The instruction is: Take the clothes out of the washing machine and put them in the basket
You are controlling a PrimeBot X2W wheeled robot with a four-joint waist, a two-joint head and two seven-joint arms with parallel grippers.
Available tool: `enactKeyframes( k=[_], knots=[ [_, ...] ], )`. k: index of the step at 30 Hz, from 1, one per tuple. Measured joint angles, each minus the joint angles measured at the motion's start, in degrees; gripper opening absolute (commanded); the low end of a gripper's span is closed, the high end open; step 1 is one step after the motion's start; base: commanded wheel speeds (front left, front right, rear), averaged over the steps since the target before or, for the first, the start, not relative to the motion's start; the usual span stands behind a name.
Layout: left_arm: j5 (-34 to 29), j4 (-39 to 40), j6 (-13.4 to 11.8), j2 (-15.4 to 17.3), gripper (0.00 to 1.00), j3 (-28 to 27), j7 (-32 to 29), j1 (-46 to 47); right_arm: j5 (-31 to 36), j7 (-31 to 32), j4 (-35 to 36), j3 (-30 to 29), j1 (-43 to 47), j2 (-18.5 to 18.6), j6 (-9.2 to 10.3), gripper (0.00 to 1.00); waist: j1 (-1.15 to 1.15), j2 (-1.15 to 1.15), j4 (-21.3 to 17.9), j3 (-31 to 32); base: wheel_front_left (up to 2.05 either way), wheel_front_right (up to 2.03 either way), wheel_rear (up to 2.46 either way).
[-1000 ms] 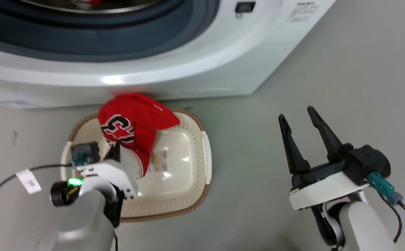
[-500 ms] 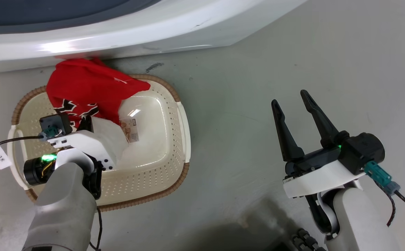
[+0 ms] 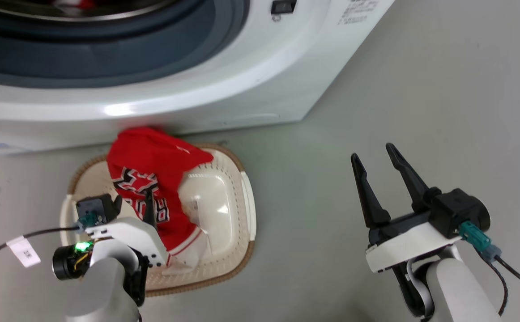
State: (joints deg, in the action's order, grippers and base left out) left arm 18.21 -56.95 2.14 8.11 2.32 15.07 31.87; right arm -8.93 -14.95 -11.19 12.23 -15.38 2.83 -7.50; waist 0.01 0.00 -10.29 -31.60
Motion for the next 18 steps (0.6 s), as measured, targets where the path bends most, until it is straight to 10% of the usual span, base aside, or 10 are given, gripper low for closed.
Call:
enactKeyframes(
  k=[18],
  knots=[
    [-7.3,22.9,-0.4,-4.5,1.00,-2.6,0.0,-14.3,2.9,3.2,1.9,-2.8,8.2,0.0,0.00,1.00,-0.02,0.00,4.5,18.1,0.00,0.00,0.00]
  ],
)
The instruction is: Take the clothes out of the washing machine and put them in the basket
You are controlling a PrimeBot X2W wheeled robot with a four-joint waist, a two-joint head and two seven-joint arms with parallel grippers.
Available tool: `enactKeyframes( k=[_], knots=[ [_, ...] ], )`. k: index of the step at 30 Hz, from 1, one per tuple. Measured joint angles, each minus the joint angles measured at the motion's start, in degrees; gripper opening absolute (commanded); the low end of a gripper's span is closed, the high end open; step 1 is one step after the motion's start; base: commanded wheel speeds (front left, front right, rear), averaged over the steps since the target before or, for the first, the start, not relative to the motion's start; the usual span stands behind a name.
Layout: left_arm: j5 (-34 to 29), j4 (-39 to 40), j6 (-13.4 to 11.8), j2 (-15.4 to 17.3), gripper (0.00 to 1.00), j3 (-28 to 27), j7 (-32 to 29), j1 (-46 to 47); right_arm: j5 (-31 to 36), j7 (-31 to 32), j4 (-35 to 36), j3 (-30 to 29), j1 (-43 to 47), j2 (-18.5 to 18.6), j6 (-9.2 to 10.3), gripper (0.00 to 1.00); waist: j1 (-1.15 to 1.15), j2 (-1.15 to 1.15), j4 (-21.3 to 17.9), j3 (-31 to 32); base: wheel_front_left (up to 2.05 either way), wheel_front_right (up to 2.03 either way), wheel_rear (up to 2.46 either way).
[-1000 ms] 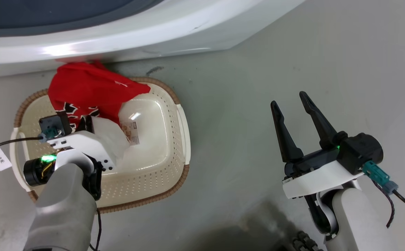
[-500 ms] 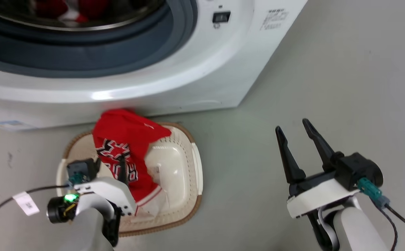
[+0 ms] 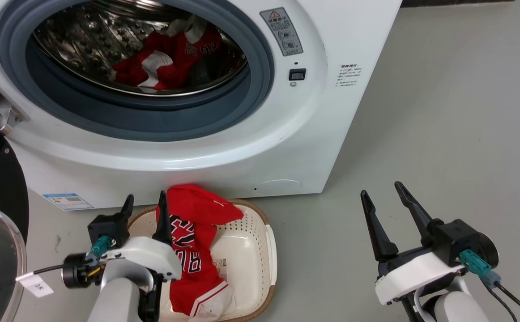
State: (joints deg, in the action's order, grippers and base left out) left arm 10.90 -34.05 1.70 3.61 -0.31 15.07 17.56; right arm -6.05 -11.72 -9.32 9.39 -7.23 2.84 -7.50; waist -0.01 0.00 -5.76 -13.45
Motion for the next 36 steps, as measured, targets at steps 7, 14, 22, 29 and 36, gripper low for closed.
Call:
enactKeyframes(
  k=[7,14,22,29,36],
  knots=[
    [-3.4,5.1,-0.4,0.3,1.00,-0.5,0.0,1.7,-0.5,0.6,1.2,0.3,0.6,0.0,0.00,1.00,0.00,0.00,-0.3,1.0,0.00,0.00,0.00],
    [-5.6,1.9,0.1,3.4,1.00,-0.4,0.0,10.4,-1.6,0.2,1.4,1.2,0.5,0.0,0.00,1.00,0.01,0.00,-1.8,-1.0,0.00,0.00,0.00],
    [-8.5,-8.9,0.9,9.8,1.00,1.0,-1.4,23.5,-3.7,-1.3,0.6,2.5,-1.3,0.0,-0.01,1.00,0.01,0.00,-5.5,-5.1,0.00,0.00,0.00],
    [-10.9,-17.5,1.8,15.6,1.00,2.6,-6.3,35.3,-6.2,-2.7,-0.8,3.9,-3.7,0.0,0.00,1.00,0.01,0.00,-9.0,-9.8,0.00,0.00,0.00],
    [-13.3,-23.7,3.0,20.8,1.00,5.1,-12.8,46.1,-8.9,-3.2,-1.8,6.3,-6.5,0.0,0.00,1.00,0.02,0.00,-12.4,-14.7,0.00,0.00,0.00]
  ],
)
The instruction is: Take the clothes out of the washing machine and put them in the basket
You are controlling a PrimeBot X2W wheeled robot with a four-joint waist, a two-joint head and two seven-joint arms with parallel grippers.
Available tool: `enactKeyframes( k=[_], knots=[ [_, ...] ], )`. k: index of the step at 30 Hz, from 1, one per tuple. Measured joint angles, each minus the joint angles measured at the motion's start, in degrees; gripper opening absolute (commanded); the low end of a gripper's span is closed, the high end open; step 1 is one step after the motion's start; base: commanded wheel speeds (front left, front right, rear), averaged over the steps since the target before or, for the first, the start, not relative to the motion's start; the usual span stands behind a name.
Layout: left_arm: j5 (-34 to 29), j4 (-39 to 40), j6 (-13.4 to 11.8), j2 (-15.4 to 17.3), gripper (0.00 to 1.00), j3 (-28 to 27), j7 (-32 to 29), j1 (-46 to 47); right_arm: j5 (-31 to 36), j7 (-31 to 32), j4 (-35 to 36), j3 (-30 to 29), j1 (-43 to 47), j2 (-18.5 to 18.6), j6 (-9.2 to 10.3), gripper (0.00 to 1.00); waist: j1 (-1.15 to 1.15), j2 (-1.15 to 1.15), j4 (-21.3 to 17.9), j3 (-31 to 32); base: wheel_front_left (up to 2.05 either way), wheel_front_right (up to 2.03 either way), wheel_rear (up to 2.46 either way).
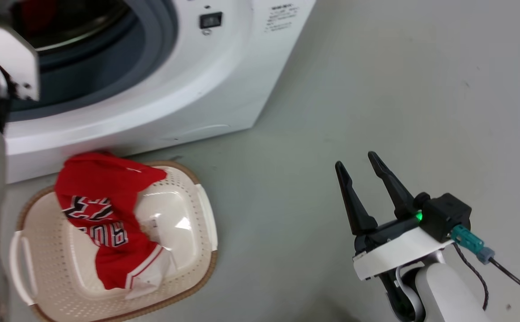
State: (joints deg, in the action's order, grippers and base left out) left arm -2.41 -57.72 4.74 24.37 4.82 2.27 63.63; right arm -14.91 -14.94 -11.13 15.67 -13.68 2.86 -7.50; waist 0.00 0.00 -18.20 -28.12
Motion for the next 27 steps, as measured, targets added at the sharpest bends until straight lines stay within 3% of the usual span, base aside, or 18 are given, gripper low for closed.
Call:
enactKeyframes(
  k=[9,16,17,22,25,26,27],
  knots=[
    [-2.0,-6.8,1.9,5.8,1.00,3.4,-11.6,10.9,-3.0,-0.1,1.6,2.0,-1.4,0.0,0.00,1.00,0.01,0.00,-4.4,-5.1,0.00,0.00,0.00],
    [-1.7,-10.4,2.5,9.4,1.00,4.6,-23.5,17.1,-4.0,-0.1,2.3,3.3,-1.6,0.0,0.00,1.00,0.00,0.00,-6.9,-7.9,0.00,0.00,0.00],
    [-1.4,-11.4,2.6,10.2,1.00,5.0,-28.2,18.8,-4.3,-0.1,2.4,3.6,-1.6,0.0,0.00,1.00,0.01,0.00,-7.6,-8.7,0.00,0.00,0.00],
    [-0.8,-12.5,2.7,11.3,1.00,5.5,-36.0,20.6,-4.5,-0.1,2.5,4.2,-1.9,0.0,0.00,1.00,0.00,0.00,-8.3,-9.5,0.00,0.00,0.00],
    [0.2,-12.7,2.6,11.3,0.12,5.4,-39.7,21.7,-4.7,-0.1,2.6,4.4,-2.1,0.0,0.00,1.00,0.00,0.00,-8.5,-9.8,0.00,0.00,0.00],
    [0.5,-12.6,2.7,11.3,0.00,5.4,-40.5,21.9,-4.7,-0.1,2.6,4.5,-2.1,0.0,0.00,1.00,0.01,0.00,-8.6,-9.9,0.00,0.00,0.00],
    [0.7,-12.4,2.7,11.3,0.00,5.4,-41.0,22.1,-4.7,-0.1,2.6,4.5,-2.1,0.0,0.00,1.00,0.00,0.00,-8.6,-9.9,0.00,0.00,0.00]
  ],
)
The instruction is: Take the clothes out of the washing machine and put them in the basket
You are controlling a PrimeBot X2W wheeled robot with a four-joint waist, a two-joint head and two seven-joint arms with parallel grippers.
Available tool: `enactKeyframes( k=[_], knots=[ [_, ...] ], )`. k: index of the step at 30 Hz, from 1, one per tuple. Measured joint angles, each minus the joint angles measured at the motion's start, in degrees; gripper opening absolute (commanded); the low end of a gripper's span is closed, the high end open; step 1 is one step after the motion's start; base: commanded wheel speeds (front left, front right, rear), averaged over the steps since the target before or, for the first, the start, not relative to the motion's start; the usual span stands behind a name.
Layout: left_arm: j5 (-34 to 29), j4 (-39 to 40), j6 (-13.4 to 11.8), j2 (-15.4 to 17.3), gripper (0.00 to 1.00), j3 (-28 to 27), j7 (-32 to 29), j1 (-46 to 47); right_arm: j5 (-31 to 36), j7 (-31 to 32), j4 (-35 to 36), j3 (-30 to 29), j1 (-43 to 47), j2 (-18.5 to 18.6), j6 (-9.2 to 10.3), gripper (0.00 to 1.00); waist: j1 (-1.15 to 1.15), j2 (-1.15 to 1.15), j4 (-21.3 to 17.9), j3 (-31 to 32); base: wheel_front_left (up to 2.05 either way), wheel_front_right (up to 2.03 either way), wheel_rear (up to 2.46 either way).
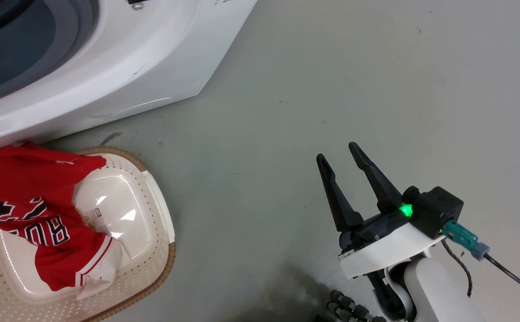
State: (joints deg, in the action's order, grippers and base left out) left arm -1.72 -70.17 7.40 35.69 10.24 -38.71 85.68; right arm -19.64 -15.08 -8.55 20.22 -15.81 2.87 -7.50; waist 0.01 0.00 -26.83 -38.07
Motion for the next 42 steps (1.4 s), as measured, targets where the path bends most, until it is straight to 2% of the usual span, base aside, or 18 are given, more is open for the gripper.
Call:
enactKeyframes(
  k=[5,8,11,18,19,20,21,22,29,34,42],
  knots=[
    [0.7,1.5,-0.6,0.3,0.00,0.0,-1.8,-0.5,0.0,0.0,0.0,0.2,-0.1,0.0,0.00,1.00,0.00,0.00,-0.1,0.0,0.00,0.00,0.00],
    [0.9,4.0,-2.3,0.4,0.00,0.1,0.7,-1.7,0.0,0.0,0.0,0.0,-0.1,0.0,0.00,1.00,0.00,0.00,-0.1,0.2,0.00,0.00,0.00],
    [0.9,7.9,-4.9,0.5,0.00,0.2,5.9,-3.1,0.1,0.0,-0.1,-0.4,-0.1,0.0,0.00,1.00,0.00,0.00,0.2,0.8,0.00,0.00,0.00],
    [2.3,14.1,-8.0,-2.0,0.00,-0.2,21.4,-10.6,2.0,0.0,-0.8,-2.2,-0.1,0.0,0.00,1.00,0.00,0.00,1.6,4.2,0.00,0.00,0.00],
    [2.3,14.1,-8.0,-2.0,0.00,-0.2,21.4,-10.6,2.0,0.0,-0.8,-2.2,-0.1,0.0,0.00,1.00,0.00,0.00,1.6,4.2,0.00,0.00,0.00],
    [4.1,15.1,-8.0,-3.6,0.00,-0.8,26.1,-12.7,2.6,0.0,-1.1,-2.9,-0.1,0.0,0.00,1.00,0.00,0.00,2.3,5.6,0.00,0.00,0.00],
    [4.6,15.4,-7.9,-4.3,0.00,-1.0,28.2,-13.8,3.1,0.0,-1.2,-3.3,0.0,0.0,-0.01,1.00,0.00,0.00,2.6,6.4,0.00,0.00,0.00],
    [6.2,15.7,-7.9,-6.4,0.00,-1.5,33.9,-16.8,4.2,0.0,-1.8,-4.0,0.8,0.0,0.00,1.00,0.00,0.00,3.6,9.0,0.00,0.00,0.00],
    [8.9,14.6,-7.4,-10.3,0.00,-1.9,44.5,-23.0,6.6,0.0,-3.3,-5.7,3.3,0.0,0.00,1.00,-0.01,0.00,6.1,15.9,0.00,0.00,0.00],
    [10.9,14.2,-6.9,-13.2,0.00,-2.1,49.6,-27.6,7.8,0.0,-4.5,-6.6,5.5,0.0,0.00,1.00,-0.01,0.00,8.0,20.9,0.00,0.00,0.00],
    [13.4,17.2,-6.0,-16.2,0.00,-2.8,53.1,-34.8,9.1,1.1,-4.7,-8.0,8.7,0.0,0.00,1.00,-0.01,0.00,10.8,28.0,0.00,0.00,0.00]
  ],
)
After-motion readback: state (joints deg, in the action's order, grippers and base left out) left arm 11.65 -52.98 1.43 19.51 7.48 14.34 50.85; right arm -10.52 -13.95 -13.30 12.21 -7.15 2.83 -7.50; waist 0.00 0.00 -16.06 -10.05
